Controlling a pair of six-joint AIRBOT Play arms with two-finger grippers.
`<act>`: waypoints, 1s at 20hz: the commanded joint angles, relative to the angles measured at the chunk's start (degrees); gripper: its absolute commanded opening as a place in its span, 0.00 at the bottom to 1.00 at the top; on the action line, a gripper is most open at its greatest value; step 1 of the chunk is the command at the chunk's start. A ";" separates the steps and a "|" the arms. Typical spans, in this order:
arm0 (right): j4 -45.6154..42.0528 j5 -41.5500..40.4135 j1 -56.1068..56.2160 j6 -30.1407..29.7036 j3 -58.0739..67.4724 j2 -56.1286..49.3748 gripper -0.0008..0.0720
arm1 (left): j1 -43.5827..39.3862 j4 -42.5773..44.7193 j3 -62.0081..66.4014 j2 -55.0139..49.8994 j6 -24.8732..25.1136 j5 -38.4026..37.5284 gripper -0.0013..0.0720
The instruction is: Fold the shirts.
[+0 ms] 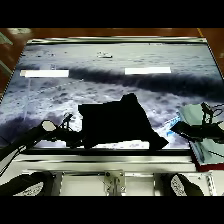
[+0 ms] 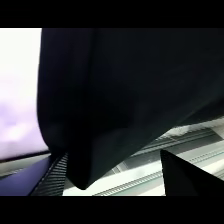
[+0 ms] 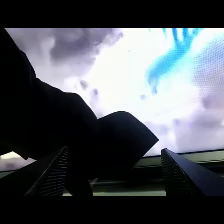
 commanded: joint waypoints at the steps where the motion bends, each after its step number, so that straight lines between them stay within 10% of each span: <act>1: 0.63 0.17 -0.02 -0.22 -0.15 0.04 0.96 | -0.68 -0.83 0.42 -0.70 0.13 2.01 0.93; 11: 0.61 -0.37 -0.02 -0.44 -0.15 0.04 0.96 | 9.25 9.29 2.62 4.50 1.16 -10.56 0.93; 20: 0.72 -1.64 -0.02 -0.35 -0.15 0.04 0.96 | 3.21 -6.10 2.67 -7.91 8.09 -2.36 0.91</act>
